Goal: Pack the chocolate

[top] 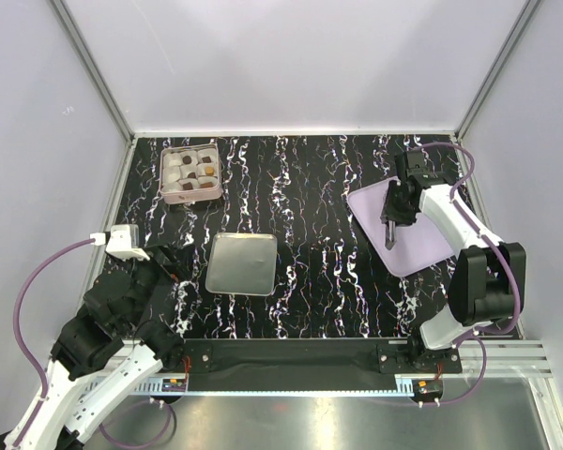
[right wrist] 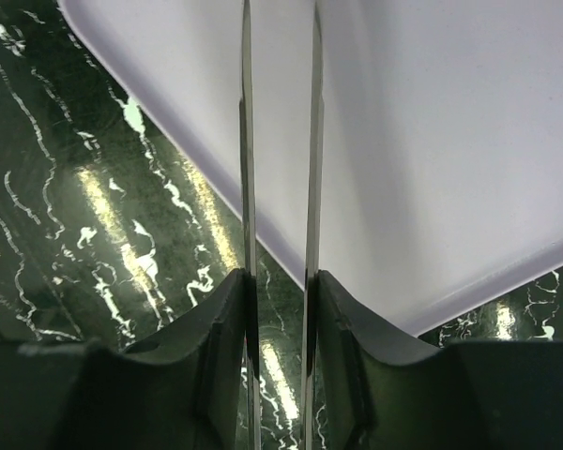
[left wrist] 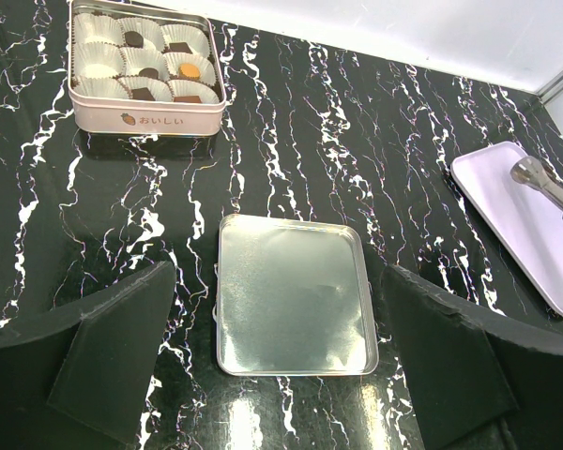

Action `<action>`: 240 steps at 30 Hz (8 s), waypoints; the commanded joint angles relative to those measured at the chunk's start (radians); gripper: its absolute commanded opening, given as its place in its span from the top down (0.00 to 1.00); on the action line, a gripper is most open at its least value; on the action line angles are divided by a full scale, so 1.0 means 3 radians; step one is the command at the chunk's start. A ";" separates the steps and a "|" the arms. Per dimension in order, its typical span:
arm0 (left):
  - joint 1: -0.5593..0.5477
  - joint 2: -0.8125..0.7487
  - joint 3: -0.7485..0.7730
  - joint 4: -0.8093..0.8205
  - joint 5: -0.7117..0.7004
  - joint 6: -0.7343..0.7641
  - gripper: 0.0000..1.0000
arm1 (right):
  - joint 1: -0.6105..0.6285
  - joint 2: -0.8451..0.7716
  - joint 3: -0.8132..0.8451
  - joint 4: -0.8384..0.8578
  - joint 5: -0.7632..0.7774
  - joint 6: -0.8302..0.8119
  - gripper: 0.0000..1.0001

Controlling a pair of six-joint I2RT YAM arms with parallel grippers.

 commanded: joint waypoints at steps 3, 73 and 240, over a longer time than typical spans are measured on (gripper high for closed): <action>0.0003 0.0074 0.0093 0.0173 -0.0040 0.0001 0.01 | 0.0004 -0.0139 0.0322 -0.0019 -0.0283 0.0049 0.61; 0.0003 0.0059 0.1244 -0.0584 -0.0183 -0.0050 0.01 | 0.2576 0.3686 0.4116 0.2026 -0.0937 0.0197 0.60; -0.0784 0.4967 0.1638 0.0398 0.0523 -0.0479 0.48 | 0.1349 -0.2123 -0.0659 0.1126 0.0060 0.0560 0.00</action>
